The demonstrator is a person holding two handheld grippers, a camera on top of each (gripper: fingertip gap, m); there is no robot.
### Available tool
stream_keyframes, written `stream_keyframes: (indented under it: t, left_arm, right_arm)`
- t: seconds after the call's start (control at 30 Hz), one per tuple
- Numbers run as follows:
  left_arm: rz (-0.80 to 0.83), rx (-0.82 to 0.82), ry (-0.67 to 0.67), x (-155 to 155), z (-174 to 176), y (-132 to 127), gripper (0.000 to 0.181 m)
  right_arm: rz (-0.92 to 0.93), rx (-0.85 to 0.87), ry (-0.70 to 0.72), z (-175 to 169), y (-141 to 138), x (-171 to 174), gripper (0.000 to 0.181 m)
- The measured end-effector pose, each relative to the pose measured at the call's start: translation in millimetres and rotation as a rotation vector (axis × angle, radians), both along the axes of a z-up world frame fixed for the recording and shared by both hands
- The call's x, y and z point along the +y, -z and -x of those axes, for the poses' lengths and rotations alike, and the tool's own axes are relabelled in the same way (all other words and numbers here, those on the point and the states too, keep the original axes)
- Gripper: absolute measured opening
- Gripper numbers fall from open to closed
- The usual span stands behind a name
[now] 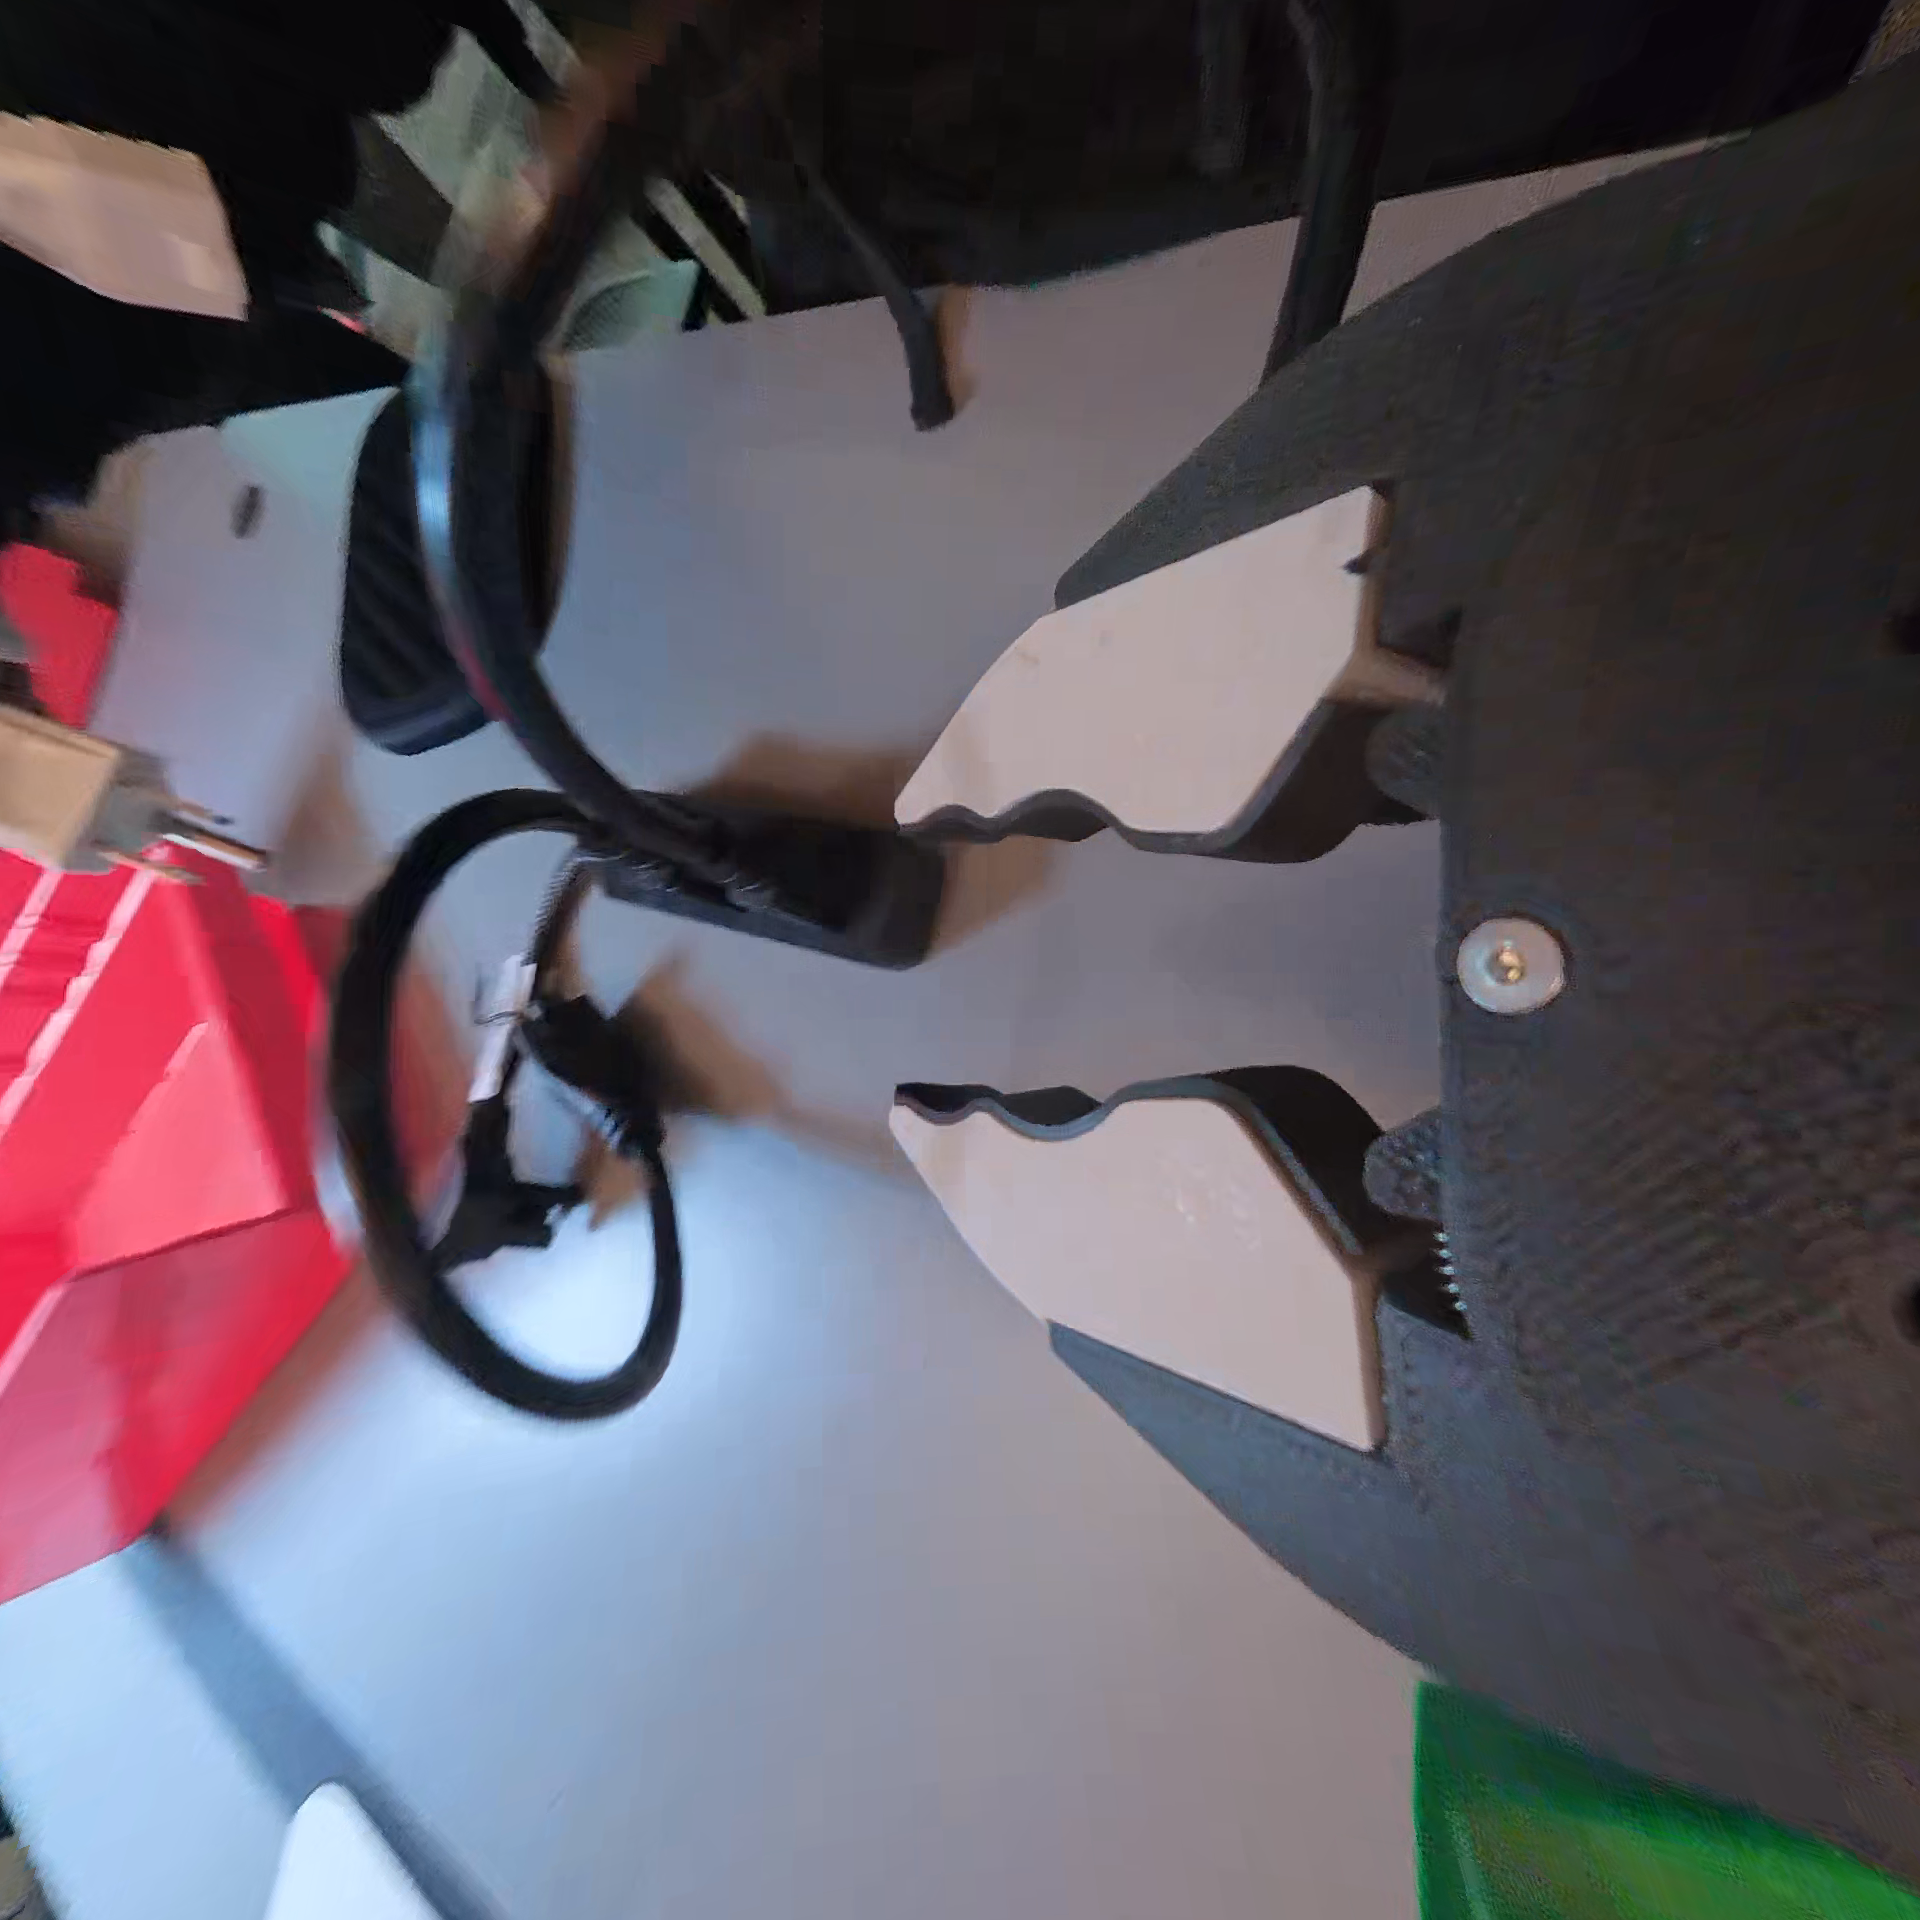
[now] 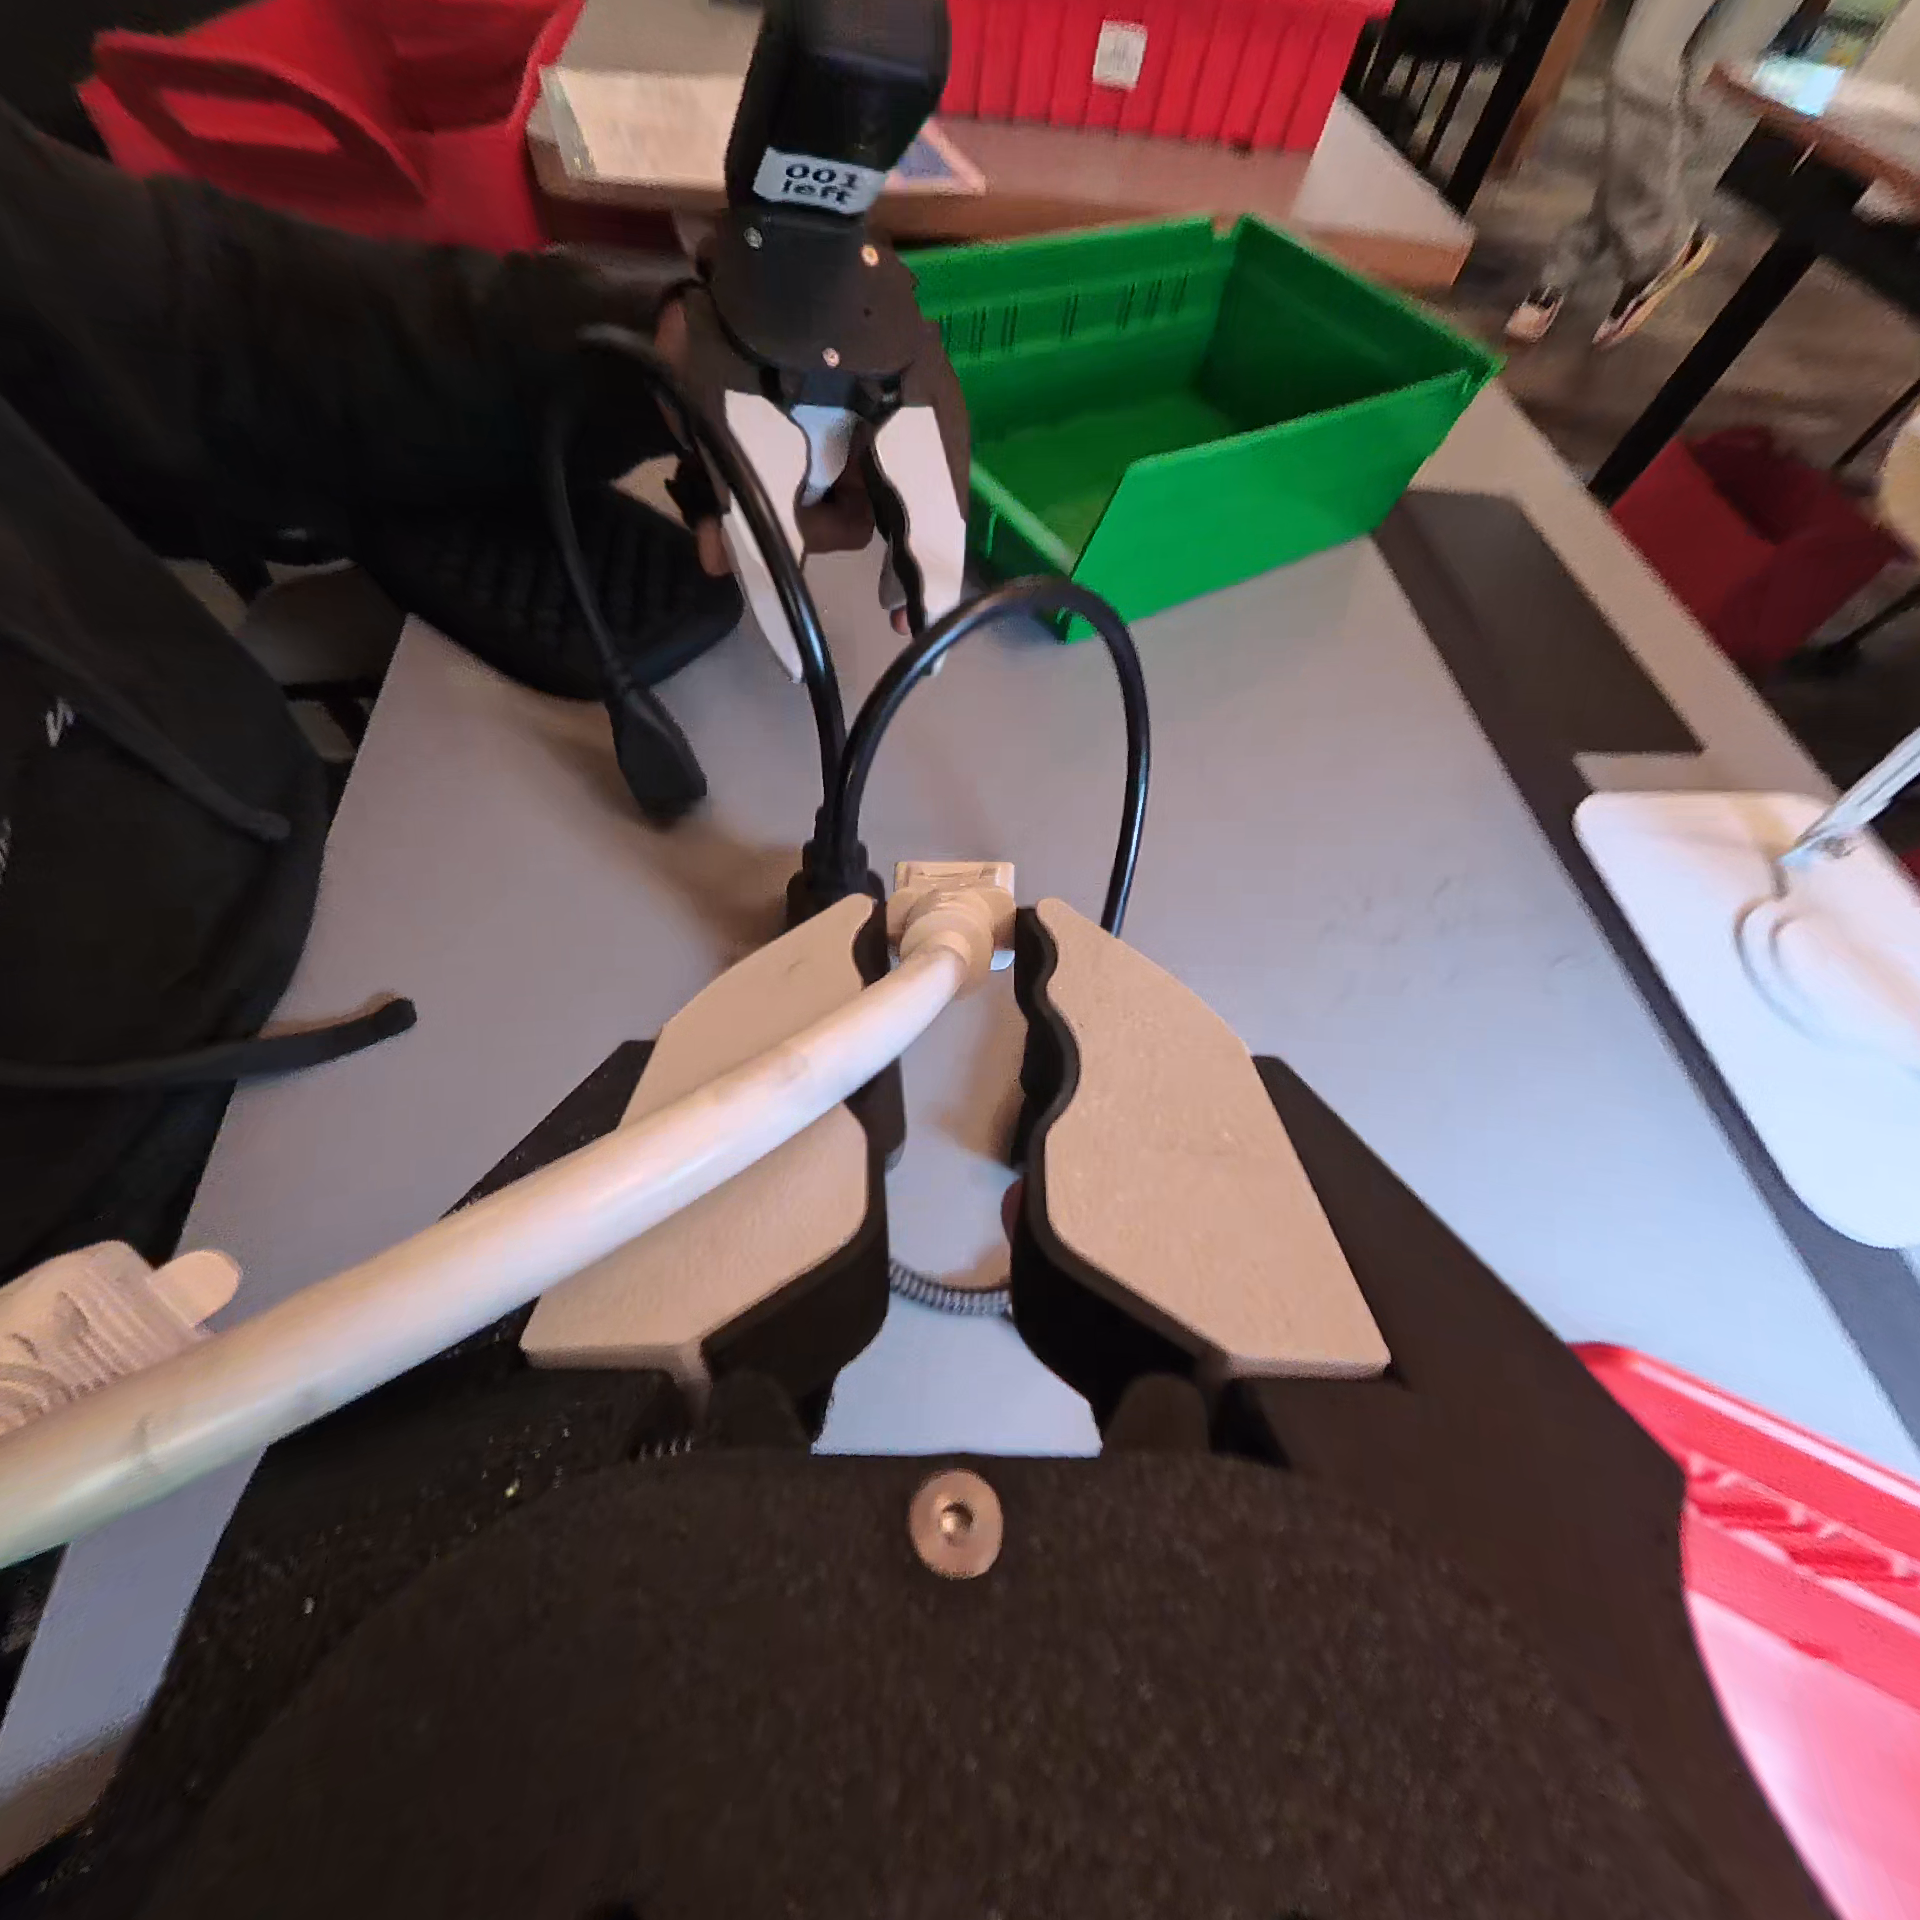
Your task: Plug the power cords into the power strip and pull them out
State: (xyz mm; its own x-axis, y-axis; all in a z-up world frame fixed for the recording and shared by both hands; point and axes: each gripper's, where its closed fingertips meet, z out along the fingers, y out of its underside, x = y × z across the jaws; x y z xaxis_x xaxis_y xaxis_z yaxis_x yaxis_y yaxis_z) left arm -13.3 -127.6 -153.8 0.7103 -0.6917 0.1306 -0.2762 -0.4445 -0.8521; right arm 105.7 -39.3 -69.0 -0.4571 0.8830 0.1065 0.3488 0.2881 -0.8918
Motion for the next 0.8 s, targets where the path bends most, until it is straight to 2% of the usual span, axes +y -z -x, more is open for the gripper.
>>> stream_keyframes:
  t: [0.13,0.3,0.43,0.6,0.8]
  left_arm:
    - [0.081,0.094,0.056,2.1,-23.0,36.1,0.053]
    - [0.108,0.176,0.120,15.3,-49.5,55.5,0.058]
    - [0.137,0.209,0.164,23.3,-65.6,64.6,0.059]
    - [0.116,0.224,0.194,28.3,-76.8,68.2,0.042]
    - [0.113,0.211,0.183,27.6,-76.9,68.3,0.042]
  right_arm:
    - [-0.008,-0.122,-0.004,-2.2,28.5,-2.8,0.023]
    - [-0.022,-0.242,-0.021,-3.0,53.8,-10.4,0.024]
    - [-0.035,-0.311,-0.029,-1.9,67.2,-12.6,0.024]
    - [-0.034,-0.405,-0.039,-0.5,79.1,-16.3,0.023]
    - [-0.041,-0.503,-0.052,1.4,86.2,-22.0,0.023]
